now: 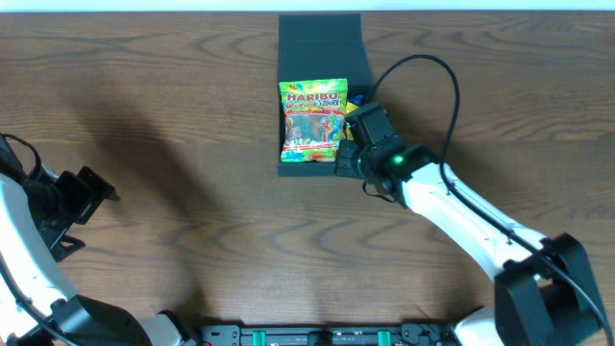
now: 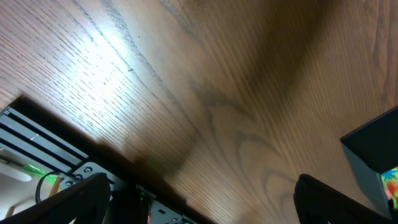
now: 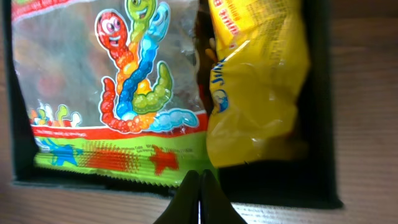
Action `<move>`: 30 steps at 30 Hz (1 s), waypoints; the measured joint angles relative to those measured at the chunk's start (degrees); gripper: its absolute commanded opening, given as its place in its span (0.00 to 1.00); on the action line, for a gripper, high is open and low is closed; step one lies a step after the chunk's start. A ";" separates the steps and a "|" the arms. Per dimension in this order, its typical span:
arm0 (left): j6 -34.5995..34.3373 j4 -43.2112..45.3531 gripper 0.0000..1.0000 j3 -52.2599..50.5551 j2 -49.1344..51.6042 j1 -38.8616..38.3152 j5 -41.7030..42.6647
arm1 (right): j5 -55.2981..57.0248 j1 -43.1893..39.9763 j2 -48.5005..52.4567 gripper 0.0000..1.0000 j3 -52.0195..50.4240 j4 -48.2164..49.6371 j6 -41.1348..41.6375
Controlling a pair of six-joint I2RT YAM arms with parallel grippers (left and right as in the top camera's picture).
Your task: Pack container
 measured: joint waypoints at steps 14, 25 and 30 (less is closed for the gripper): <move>0.00 0.00 0.95 0.00 0.00 0.00 -0.02 | -6.16 0.31 3.61 0.03 2.03 -2.75 -3.26; 0.00 0.00 0.95 0.00 0.00 0.00 -0.02 | -19.65 2.45 3.56 0.02 2.08 -14.19 -4.94; 0.00 0.00 0.95 0.00 0.00 0.00 0.00 | -20.79 6.47 3.56 0.02 1.44 -17.20 -8.72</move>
